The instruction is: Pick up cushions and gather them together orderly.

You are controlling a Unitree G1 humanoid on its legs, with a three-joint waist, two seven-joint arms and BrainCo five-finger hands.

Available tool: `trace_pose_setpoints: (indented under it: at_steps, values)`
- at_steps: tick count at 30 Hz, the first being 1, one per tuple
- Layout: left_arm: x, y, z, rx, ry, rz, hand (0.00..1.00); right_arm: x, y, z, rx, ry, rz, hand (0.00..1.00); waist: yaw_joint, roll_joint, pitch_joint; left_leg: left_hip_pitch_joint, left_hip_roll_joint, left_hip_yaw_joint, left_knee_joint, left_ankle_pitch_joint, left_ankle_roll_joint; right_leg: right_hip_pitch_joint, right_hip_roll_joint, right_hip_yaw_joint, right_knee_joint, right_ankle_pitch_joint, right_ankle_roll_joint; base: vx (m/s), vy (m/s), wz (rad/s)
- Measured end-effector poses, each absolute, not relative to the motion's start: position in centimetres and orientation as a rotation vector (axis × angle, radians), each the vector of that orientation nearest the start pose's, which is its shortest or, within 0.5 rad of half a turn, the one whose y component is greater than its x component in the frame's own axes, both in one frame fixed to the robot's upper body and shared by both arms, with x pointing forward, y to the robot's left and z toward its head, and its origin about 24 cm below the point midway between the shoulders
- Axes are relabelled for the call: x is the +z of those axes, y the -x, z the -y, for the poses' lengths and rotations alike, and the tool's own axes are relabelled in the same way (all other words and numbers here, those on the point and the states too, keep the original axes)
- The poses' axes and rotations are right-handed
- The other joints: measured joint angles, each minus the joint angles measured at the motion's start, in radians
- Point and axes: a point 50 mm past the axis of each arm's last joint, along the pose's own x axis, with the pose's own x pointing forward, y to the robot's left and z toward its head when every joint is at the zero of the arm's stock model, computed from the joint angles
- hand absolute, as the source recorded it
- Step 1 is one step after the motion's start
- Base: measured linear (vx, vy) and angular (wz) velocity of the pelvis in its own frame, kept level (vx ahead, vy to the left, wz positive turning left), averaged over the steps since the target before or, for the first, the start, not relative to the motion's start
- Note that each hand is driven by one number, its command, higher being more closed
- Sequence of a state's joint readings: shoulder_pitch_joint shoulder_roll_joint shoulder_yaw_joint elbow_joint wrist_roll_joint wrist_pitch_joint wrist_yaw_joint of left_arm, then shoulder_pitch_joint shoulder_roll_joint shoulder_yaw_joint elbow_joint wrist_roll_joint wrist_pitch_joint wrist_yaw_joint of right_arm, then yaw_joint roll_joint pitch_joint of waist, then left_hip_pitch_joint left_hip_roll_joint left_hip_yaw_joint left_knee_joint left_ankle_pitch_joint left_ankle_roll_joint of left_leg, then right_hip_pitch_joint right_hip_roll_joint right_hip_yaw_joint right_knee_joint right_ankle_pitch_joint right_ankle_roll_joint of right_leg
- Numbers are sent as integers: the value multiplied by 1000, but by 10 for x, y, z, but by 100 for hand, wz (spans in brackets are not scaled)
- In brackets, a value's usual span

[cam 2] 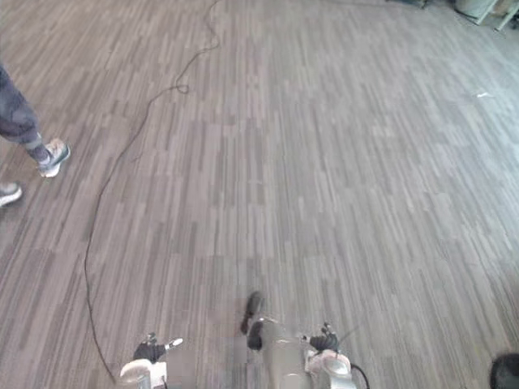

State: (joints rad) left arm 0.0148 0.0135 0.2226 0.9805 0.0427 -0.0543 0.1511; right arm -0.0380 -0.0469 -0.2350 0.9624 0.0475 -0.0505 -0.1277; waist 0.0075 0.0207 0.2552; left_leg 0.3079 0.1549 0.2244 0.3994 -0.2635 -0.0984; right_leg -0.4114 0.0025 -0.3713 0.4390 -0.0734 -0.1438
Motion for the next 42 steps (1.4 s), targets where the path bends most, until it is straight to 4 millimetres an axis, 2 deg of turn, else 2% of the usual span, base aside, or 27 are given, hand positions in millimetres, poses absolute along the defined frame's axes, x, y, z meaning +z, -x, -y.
trace_pose_setpoints:
  at_steps: [1,2,3,5,8,9,10,11,13,16,18,19,20,23,26,28,29,30,31,32,33,34,35,36,37,39,42]
  values:
    - [-146,-135,-192,350,1,-942,0,-135,-159,201,-359,-54,-863,0,-2,10,6,-86,31,-38,206,118,34,51,13,3,-10,-42,5,717,-158,13]
    - [-146,-136,-188,356,18,-938,0,-135,-160,199,-351,-52,-861,0,0,23,11,-153,62,-58,360,129,28,102,31,1,-33,-61,8,578,-72,9]
    - [-145,-138,-187,366,37,-924,0,-136,-159,197,-350,-55,-869,0,7,27,16,-240,116,-52,573,97,14,192,56,7,-73,-90,5,686,-33,9]
    - [-139,-144,-192,377,26,-882,0,-140,-152,187,-348,-80,-891,0,33,4,15,-356,160,-10,708,29,19,332,60,19,-139,-120,13,780,-47,6]
    - [-131,-151,-197,389,17,-823,0,-142,-150,174,-336,-123,-904,0,59,-18,4,-586,145,58,549,-40,69,497,44,64,-266,-149,56,646,32,-24]
    - [-129,-152,-200,403,27,-806,0,-141,-156,167,-330,-147,-904,0,77,-33,15,-677,56,52,209,-12,69,566,-5,111,-308,-173,96,920,307,-86]
    - [-128,-155,-198,403,39,-788,0,-143,-154,168,-333,-141,-915,0,102,-33,16,-691,7,25,-9,141,45,610,-36,153,-333,-194,129,1050,400,-119]
    - [-129,-154,-196,402,45,-792,0,-145,-149,166,-323,-132,-936,0,115,-36,14,-664,-20,16,-56,270,76,644,-50,197,-354,-200,143,699,333,-77]
    - [-127,-156,-200,402,33,-786,0,-144,-154,156,-303,-143,-930,0,101,-64,9,-660,-38,45,-8,222,127,650,-87,236,-354,-139,139,558,276,-24]
    - [-127,-156,-202,408,35,-786,0,-144,-152,157,-312,-148,-929,0,115,-76,2,-625,-3,98,105,164,178,634,-105,319,-251,-21,169,556,316,-49]
    - [-132,-145,-201,395,18,-823,0,-146,-146,157,-311,-137,-937,0,117,-79,-32,-526,-7,129,57,58,138,543,-121,355,2,-19,202,403,220,-79]
    - [-134,-143,-205,367,-24,-840,0,-146,-143,159,-302,-115,-932,0,108,-99,-33,-458,-32,149,32,-9,115,427,-178,345,279,21,269,495,181,-56]
    - [-135,-142,-209,360,-45,-862,0,-148,-136,160,-300,-110,-950,0,97,-107,-29,-404,-50,174,26,-41,106,333,-237,300,474,17,259,498,156,-54]
    - [-141,-137,-206,351,-45,-909,0,-144,-140,164,-305,-109,-910,0,72,-96,-28,-229,-41,233,-62,-81,79,201,-291,97,573,-114,160,367,74,-59]
    - [-144,-133,-204,330,-55,-937,0,-139,-153,167,-287,-94,-876,0,32,-86,-23,-111,-27,285,-165,-70,58,100,-236,-93,310,-169,145,460,69,-35]
    - [-146,-135,-198,291,-71,-945,0,-137,-158,175,-288,-68,-863,0,15,-74,-15,-31,-35,313,-246,-59,37,43,-134,-178,-82,-43,143,607,26,-21]
    - [-146,-135,-198,284,-79,-948,0,-138,-158,177,-288,-63,-869,0,10,-76,-14,-10,-44,313,-263,-54,27,43,-117,-194,-148,-4,132,600,-10,-5]
    - [-147,-130,-200,285,-81,-961,0,-141,-152,180,-286,-46,-896,0,3,-82,-16,51,-67,310,-287,-53,-8,54,-88,-225,-239,58,59,650,-60,-3]
    - [-149,-126,-198,281,-72,-973,0,-143,-144,186,-317,-66,-913,0,-7,-77,-22,119,-76,300,-291,-60,-32,71,-74,-198,-225,172,-85,665,-60,-15]
    - [-149,-126,-195,281,-65,-974,0,-141,-147,190,-329,-65,-901,0,-6,-47,-23,134,-58,303,-283,-56,-39,63,-63,-197,-174,144,-112,802,-116,-26]
    - [-149,-127,-192,275,-63,-969,0,-138,-150,198,-340,-49,-884,0,-12,-3,-27,98,18,275,-124,-19,-96,65,-44,-203,-84,46,-88,641,-111,-29]
    - [-148,-131,-191,274,-59,-957,0,-138,-149,201,-349,-52,-878,0,-14,7,-25,54,56,243,1,12,-90,78,-28,-202,-73,17,-84,746,-176,-35]
    - [-147,-133,-189,296,-31,-944,0,-137,-150,199,-351,-56,-875,0,-14,27,-22,-67,137,169,293,125,-13,126,21,-180,-91,-13,-76,364,-104,-31]
    - [-146,-134,-190,306,-25,-940,0,-137,-150,199,-351,-54,-874,0,-12,33,-20,-107,159,143,397,136,-4,143,42,-167,-102,-18,-78,705,-125,-102]
    - [-147,-132,-186,322,8,-940,0,-137,-151,195,-341,-52,-879,0,6,34,-12,-246,207,91,700,86,-24,238,105,-98,-140,-55,-86,573,-59,-114]
    - [-142,-136,-190,328,0,-906,0,-138,-151,188,-333,-74,-885,0,13,18,-1,-341,205,64,763,26,-13,338,126,-48,-175,-85,-85,556,-34,-100]
    - [-136,-139,-199,352,-8,-855,0,-140,-152,172,-293,-97,-894,0,31,-18,1,-534,176,62,553,-41,48,493,144,79,-279,-116,-49,537,11,-95]
